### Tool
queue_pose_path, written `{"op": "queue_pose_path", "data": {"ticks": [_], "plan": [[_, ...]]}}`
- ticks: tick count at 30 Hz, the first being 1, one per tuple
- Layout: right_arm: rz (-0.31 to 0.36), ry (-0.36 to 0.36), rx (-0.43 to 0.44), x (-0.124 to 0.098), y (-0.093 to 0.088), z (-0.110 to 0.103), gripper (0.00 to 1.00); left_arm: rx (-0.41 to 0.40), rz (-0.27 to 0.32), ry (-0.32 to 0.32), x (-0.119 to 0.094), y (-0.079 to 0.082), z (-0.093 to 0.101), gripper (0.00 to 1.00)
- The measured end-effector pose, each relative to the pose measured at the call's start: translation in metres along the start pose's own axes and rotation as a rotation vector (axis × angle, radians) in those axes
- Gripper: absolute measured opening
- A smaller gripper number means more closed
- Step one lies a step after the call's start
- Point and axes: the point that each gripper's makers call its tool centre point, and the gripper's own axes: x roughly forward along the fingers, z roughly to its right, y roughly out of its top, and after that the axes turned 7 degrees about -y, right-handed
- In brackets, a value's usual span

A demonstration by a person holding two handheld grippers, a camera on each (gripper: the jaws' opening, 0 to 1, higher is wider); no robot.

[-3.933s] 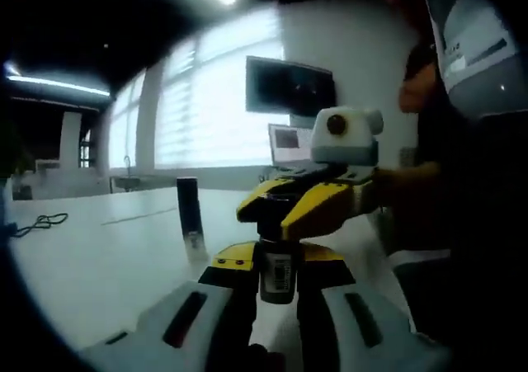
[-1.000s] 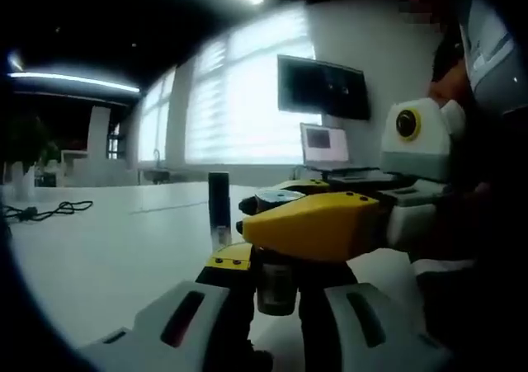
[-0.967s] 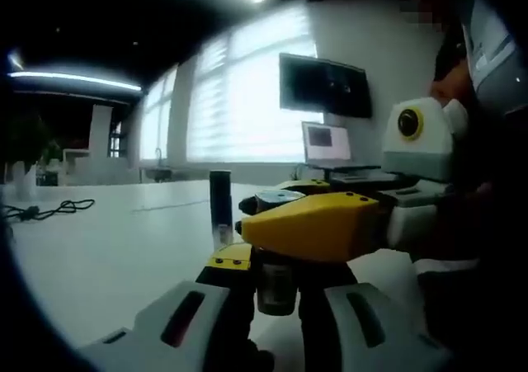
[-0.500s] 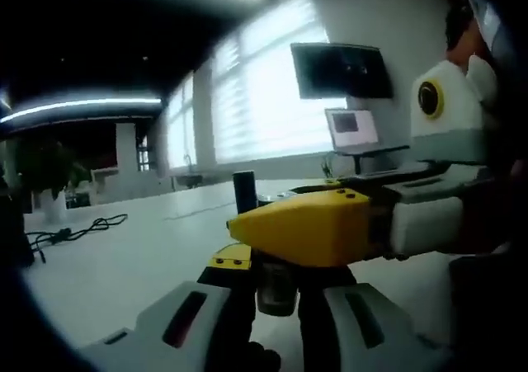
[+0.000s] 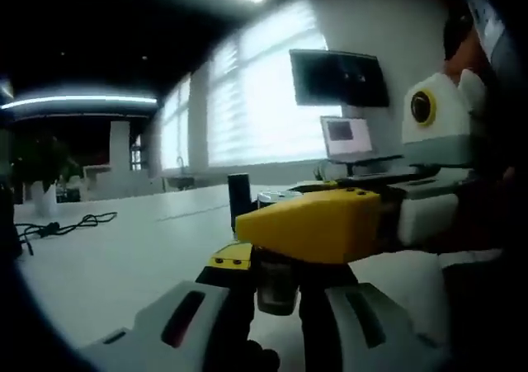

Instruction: Pick up cosmetic bottle twist off cap place on table pick up cap screw tight cap place on table

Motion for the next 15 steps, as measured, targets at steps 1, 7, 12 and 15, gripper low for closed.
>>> {"op": "queue_pose_path", "data": {"ticks": [1,7,12,15], "plan": [[-0.001,0.041,0.007,0.000,0.000,-0.002,0.28,-0.011,0.005,-0.013,0.000,0.000,0.001,0.09],[-0.033,0.106,0.075,-0.005,-0.007,0.005,0.32,-0.076,0.037,-0.073,0.002,0.004,0.010,0.10],[0.061,0.145,0.173,-0.003,0.004,0.002,0.38,-0.100,0.030,-0.116,0.001,0.003,0.018,0.10],[0.145,0.124,0.253,0.001,0.020,0.005,0.39,-0.093,0.032,-0.145,0.002,0.003,0.026,0.10]]}}
